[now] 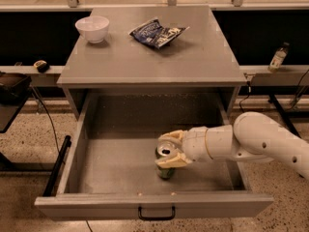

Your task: Place green can into top drawer

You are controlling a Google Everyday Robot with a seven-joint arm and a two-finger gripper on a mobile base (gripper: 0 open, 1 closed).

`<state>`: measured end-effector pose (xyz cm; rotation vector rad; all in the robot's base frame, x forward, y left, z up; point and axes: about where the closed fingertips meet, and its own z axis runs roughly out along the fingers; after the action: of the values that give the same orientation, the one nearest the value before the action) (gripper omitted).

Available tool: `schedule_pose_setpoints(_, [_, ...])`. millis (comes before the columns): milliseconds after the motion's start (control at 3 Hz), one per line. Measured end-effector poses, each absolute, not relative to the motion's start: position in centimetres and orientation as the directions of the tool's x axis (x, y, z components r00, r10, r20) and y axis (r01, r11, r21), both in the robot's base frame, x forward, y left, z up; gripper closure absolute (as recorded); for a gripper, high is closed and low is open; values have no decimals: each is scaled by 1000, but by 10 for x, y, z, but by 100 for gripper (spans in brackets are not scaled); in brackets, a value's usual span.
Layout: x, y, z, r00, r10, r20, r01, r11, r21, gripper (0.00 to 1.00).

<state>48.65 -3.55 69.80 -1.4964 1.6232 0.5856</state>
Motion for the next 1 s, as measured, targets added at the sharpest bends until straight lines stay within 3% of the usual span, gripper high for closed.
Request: schedule_pose_setpoints(1000, [484,-34,702,68,-567,-821,-968,162,-192,14])
